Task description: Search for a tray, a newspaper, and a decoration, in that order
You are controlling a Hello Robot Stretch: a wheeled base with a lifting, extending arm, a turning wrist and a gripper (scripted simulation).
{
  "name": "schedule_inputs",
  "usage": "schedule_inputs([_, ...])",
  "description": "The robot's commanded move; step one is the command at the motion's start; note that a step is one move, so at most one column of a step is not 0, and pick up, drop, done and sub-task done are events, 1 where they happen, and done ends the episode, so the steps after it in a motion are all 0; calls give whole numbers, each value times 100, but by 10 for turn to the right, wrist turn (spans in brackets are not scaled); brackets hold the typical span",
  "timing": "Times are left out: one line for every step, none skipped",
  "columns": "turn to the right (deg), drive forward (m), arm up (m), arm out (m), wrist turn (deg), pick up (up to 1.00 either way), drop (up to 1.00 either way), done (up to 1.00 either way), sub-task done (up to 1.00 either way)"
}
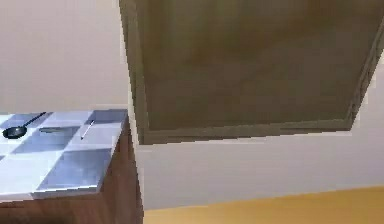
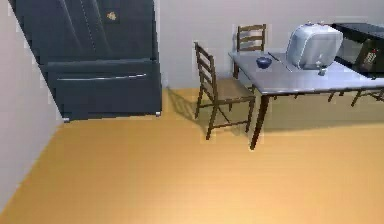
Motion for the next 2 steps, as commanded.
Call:
schedule_inputs([-450, 0, 0, 0, 0, 0, 0, 0, 0])
schedule_inputs([-120, 0, 0, 0, 0, 0, 0, 0, 0])
